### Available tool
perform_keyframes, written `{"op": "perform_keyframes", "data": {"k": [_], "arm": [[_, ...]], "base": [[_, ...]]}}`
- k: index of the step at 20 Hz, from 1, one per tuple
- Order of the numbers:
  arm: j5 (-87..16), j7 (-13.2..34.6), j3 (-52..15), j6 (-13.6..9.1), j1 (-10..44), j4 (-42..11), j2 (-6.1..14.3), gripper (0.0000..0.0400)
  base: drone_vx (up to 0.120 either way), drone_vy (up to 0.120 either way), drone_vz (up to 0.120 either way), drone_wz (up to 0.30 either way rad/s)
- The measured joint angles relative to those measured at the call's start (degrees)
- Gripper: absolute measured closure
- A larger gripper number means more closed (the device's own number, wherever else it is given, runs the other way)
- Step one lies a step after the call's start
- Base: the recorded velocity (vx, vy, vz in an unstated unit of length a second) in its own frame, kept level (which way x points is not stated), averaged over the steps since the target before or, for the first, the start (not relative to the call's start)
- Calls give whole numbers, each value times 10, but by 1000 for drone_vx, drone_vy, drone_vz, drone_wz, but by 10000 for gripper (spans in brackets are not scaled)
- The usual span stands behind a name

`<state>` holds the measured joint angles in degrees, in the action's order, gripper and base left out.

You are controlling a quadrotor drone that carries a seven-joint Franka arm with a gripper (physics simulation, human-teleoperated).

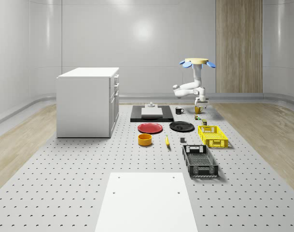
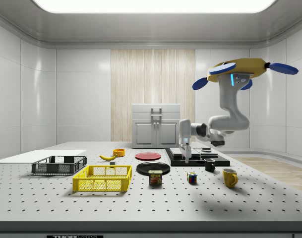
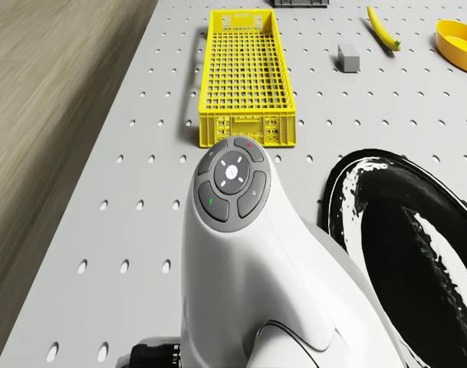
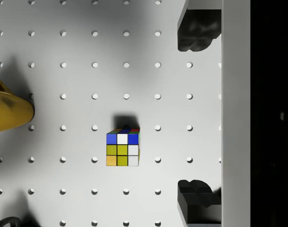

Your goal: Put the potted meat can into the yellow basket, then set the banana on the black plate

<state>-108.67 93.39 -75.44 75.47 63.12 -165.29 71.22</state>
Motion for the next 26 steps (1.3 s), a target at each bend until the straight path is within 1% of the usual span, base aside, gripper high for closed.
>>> {"op": "perform_keyframes", "data": {"k": [2,12,16,26], "arm": [[2,1,-1,5,1,0,5,0],[14,7,-7,26,8,2,28,0],[18,10,-9,34,10,2,37,0],[27,14,-14,53,16,3,57,0]], "base": [[120,0,-20,0],[120,0,-120,0],[120,-120,-110,0],[120,-4,0,0]]}}
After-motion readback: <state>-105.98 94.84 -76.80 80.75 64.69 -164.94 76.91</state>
